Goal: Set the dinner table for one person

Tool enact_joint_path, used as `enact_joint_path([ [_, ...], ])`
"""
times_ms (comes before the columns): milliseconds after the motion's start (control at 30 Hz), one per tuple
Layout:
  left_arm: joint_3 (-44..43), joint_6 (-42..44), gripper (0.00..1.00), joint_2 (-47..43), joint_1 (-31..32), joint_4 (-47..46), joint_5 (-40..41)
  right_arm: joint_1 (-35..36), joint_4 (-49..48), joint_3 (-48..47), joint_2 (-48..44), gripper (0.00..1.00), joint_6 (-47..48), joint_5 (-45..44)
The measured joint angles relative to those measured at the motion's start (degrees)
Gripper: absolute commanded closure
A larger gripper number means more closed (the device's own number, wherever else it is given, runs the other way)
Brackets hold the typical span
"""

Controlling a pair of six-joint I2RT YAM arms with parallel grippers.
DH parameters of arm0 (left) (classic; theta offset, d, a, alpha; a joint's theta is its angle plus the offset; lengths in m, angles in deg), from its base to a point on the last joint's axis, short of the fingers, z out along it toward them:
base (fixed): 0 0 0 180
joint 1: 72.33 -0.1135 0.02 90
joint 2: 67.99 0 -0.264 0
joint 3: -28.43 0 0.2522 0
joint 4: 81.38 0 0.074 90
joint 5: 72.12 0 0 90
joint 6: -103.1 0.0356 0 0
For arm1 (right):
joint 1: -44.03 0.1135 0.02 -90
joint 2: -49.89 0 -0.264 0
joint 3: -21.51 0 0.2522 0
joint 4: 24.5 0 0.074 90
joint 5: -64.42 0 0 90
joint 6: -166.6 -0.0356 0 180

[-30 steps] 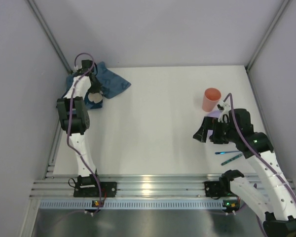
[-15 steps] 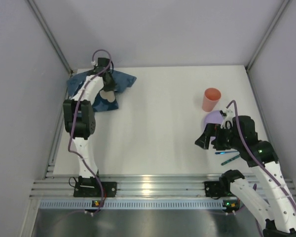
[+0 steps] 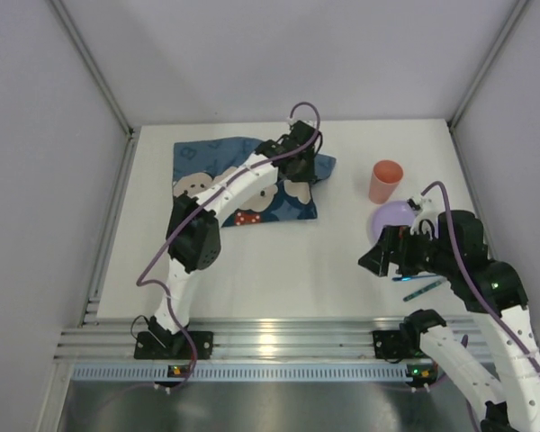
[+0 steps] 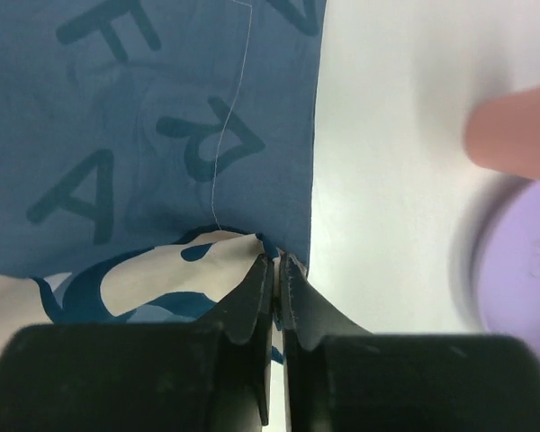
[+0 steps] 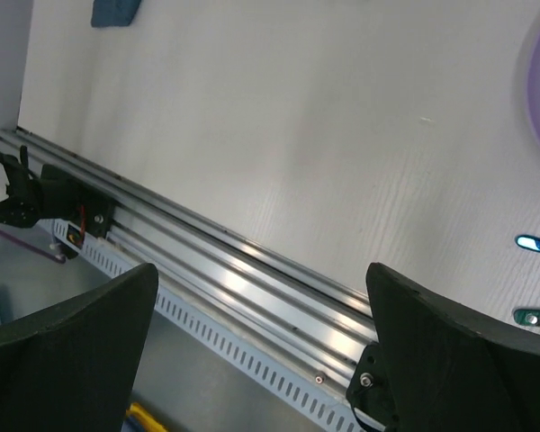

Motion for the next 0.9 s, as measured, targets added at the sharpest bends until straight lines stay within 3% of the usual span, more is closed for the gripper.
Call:
enact_joint_path([
  [33, -1.55, -0.35, 0.53, 1.18, 1.29, 0.17, -0.26, 0.33, 0.37, -0.09, -0.26, 0.0, 0.07, 0.11],
  [67, -2.54, -0.87, 0.14, 2.12, 2.58, 0.13, -0.79, 0.74, 0.74, -0.09, -0.5, 0.0, 0.13, 0.15],
  [100, -2.95, -1.75, 0.02, 2.93, 4.02, 0.09, -1.31, 1.33, 1.14, -0.09, -0.68, 0.0, 0.2, 0.2],
  [267, -2.78, -6.14, 0.02, 3.28, 8.11, 0.04, -3.39, 2.95, 2.8, -0.09, -1.01, 0.0, 0.63, 0.22],
  [433, -1.92, -7.56, 0.02, -1.46, 5.97, 0.24, -2.89, 3.67, 3.28, -0.09, -0.81, 0.0, 0.66, -0.04],
  [533, 3.15, -7.61, 0.02, -9.11, 0.87, -0.04, -2.05, 3.74, 3.13, -0.09, 0.17, 0.0, 0.66, -0.07],
  [700, 17.4, -6.84, 0.03, -22.27, -14.43, -1.09, -0.83, 3.74, 1.31, -0.09, 4.59, 0.0, 0.39, 0.31],
  [800, 24.94, -5.31, 0.03, -24.04, -20.9, -1.05, 0.96, 3.78, -1.68, -0.09, 9.4, 0.0, -0.39, 1.25],
  [900, 29.64, -3.93, 0.03, -22.49, -21.68, 0.39, 0.81, 3.91, -6.49, -0.09, 17.05, 0.01, -1.57, 3.23],
])
